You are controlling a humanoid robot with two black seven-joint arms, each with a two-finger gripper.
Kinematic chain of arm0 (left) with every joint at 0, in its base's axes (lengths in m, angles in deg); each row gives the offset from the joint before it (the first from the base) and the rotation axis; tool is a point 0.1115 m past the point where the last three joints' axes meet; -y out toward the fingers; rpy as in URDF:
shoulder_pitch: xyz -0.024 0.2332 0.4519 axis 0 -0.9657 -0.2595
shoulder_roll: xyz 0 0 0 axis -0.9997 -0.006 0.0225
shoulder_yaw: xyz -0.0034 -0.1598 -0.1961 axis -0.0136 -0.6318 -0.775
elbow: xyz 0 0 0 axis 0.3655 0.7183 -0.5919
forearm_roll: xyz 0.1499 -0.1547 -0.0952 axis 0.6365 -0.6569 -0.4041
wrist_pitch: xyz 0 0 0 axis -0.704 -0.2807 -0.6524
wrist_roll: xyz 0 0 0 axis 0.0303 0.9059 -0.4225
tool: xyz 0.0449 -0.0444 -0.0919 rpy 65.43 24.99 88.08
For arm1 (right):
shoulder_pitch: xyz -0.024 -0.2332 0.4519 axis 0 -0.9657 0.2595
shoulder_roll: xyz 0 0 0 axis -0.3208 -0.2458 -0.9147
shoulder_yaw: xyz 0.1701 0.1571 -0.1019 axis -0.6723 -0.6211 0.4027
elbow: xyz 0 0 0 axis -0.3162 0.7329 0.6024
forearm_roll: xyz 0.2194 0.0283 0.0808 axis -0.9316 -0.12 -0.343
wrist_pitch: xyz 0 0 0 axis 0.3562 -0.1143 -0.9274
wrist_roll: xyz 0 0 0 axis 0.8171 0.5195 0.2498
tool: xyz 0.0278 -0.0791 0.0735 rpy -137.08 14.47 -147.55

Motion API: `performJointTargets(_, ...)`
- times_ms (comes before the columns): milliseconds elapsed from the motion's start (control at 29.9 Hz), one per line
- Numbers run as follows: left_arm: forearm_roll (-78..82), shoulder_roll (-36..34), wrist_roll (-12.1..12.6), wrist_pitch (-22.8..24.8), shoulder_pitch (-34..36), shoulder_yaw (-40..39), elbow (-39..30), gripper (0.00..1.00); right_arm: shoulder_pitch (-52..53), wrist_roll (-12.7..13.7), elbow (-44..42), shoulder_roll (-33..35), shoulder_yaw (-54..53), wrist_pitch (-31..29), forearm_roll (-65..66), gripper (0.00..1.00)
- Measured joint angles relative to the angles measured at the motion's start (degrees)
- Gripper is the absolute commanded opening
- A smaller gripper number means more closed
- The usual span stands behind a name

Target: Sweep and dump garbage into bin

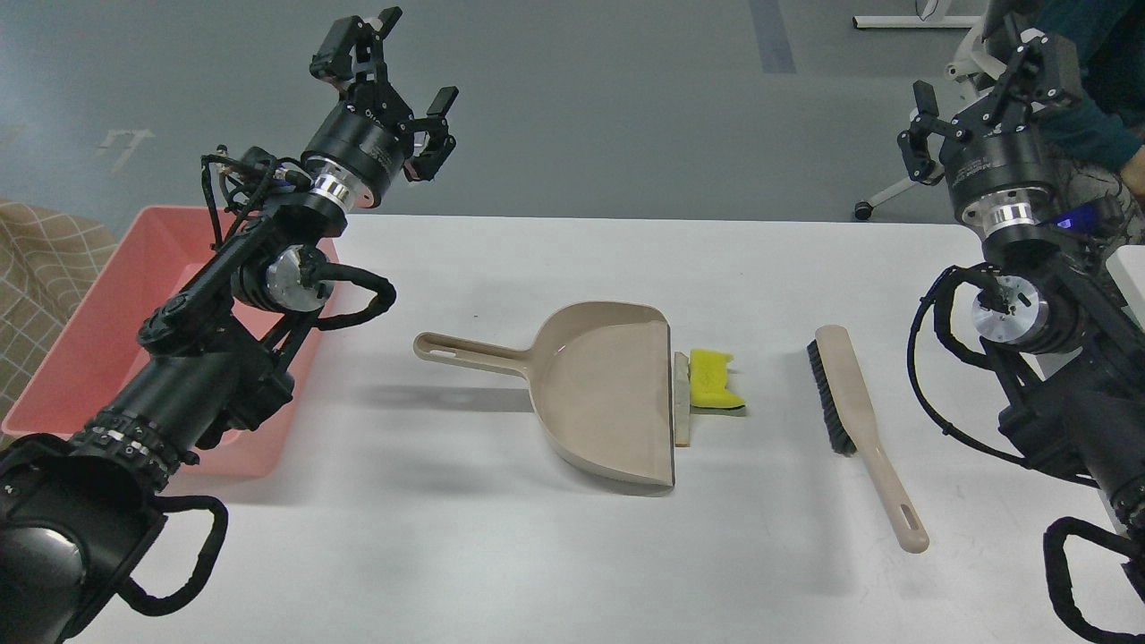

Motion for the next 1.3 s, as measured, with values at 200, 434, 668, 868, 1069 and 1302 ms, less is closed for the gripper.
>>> performJointTargets(200,0.3,0.0,0.0,-0.4,-0.3,0.0,-0.6,0.98,-0.2,0.0,0.8,-0.2,0.1,0.0,0.1,1.0)
performJointTargets(434,0.4,0.1,0.0,-0.6,-0.6,0.0,-1.9,0.98,-0.3,0.0,1.6,-0.3,0.2,0.0,0.1,1.0)
performJointTargets(668,0.5,0.1,0.0,-0.6,-1.1,0.0,-3.3,0.98,-0.3,0.0,2.1,-0.2,0.8,0.1,0.2,1.0)
performJointTargets(868,0.4,-0.1,0.1,-0.7,-1.4,0.0,-4.0,0.98,-0.3,0.0,2.5,-0.3,0.9,0.2,0.2,1.0)
performJointTargets(1069,0.4,-0.1,0.1,-0.7,-1.8,0.0,-4.2,0.98,-0.3,0.0,2.7,-0.4,1.0,0.2,0.2,1.0)
performJointTargets(1302,0.5,0.0,0.1,-0.6,-2.1,0.0,-4.5,0.98,-0.3,0.0,2.9,-0.4,0.9,0.2,0.3,1.0)
